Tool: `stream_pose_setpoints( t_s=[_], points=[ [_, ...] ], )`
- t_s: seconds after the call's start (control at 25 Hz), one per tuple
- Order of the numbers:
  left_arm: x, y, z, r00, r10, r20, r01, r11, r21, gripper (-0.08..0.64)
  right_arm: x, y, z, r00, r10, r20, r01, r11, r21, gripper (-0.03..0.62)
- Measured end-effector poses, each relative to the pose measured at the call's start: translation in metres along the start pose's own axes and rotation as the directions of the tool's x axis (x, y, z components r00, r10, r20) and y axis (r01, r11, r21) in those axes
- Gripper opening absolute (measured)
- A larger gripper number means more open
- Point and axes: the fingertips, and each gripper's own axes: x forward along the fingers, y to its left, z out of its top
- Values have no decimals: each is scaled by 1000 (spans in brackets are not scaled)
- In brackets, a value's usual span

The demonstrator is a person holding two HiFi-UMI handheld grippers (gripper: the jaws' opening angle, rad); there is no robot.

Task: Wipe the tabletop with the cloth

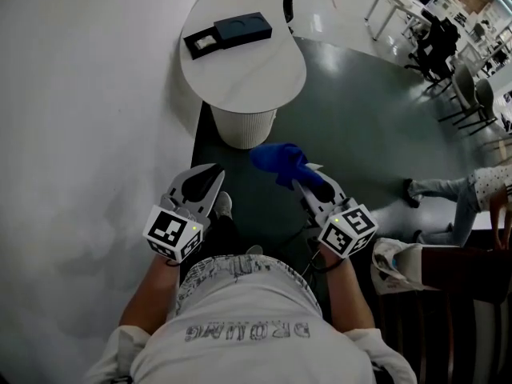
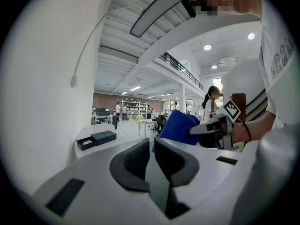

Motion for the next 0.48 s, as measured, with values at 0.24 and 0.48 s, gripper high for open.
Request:
stream_pose_setpoints(
  t_s=[0.24, 0.48],
  points=[
    [24, 44, -4, 1000, -17, -8, 17, 1000, -18, 51, 43, -14, 6, 999, -26, -25, 26, 1000, 8, 86],
    [43, 97, -4, 1000, -26, -13, 25, 999, -29, 51, 95, -23, 14, 999, -37, -34, 37, 999, -4, 86]
  ],
)
